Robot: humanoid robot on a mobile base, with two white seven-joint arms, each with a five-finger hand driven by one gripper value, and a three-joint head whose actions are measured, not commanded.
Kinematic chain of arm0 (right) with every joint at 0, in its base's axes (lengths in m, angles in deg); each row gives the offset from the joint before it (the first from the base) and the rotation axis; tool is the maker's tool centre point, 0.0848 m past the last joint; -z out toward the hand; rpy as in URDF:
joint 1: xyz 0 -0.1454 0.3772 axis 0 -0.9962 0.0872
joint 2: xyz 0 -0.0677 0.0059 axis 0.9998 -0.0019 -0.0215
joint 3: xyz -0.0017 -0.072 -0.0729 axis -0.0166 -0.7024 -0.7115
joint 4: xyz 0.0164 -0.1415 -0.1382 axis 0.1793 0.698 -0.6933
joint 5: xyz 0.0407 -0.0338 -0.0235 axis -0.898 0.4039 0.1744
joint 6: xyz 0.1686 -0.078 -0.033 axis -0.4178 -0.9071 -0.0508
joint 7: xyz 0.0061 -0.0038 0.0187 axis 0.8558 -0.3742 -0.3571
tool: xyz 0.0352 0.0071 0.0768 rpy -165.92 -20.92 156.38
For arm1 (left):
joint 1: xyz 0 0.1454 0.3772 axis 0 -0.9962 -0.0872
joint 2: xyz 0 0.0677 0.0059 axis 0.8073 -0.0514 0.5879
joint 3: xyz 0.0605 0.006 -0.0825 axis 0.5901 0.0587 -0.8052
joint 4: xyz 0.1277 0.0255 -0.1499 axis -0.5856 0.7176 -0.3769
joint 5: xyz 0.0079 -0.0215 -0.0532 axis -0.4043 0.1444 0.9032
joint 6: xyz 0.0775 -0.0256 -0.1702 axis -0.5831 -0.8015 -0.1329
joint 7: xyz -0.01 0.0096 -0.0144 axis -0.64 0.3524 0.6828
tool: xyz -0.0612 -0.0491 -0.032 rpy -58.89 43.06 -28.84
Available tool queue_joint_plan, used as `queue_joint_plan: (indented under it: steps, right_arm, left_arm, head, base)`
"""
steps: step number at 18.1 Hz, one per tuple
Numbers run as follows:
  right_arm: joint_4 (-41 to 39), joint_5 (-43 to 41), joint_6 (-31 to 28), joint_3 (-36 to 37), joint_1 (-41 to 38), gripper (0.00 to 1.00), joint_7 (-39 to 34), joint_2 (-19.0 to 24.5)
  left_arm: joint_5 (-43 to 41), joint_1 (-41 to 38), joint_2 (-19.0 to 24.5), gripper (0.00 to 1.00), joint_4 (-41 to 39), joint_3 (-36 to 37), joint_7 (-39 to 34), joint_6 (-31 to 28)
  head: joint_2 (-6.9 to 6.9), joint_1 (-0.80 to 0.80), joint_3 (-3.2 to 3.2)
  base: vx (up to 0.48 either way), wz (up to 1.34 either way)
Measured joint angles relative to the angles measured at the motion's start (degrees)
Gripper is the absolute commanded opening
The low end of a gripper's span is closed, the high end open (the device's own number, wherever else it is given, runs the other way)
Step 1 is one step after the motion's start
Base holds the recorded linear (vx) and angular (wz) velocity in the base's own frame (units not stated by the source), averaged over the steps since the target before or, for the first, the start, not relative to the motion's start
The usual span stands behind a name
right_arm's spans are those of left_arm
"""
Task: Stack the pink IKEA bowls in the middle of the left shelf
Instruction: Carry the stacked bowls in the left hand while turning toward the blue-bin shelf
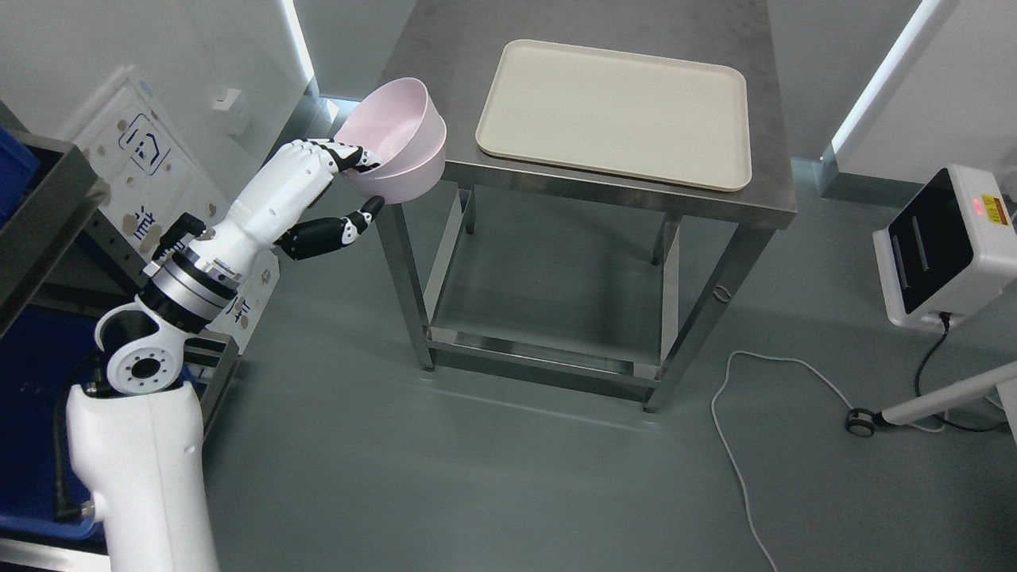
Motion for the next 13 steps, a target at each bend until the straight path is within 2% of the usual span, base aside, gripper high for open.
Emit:
queue_joint_plan:
  steps: [11,13]
  right_arm:
    - [0.0,0.0,0.0,0.0,0.0,1.00,0.0,0.0]
    - [0.0,2.2,0.0,0.0,0.0,1.00,0.0,0.0]
  left_arm:
    - [0.0,0.0,0.0,0.03,-0.3,-0.9,-0.1,0.0]
    - [0.0,0.1,0.0,0.03,-0.3,-1.0,-0.1,0.0]
  head:
    - [0.00,0.00,0.00]
    - [0.00,0.00,0.00]
  base:
    - [0.006,0.01]
    - [0.000,0.00]
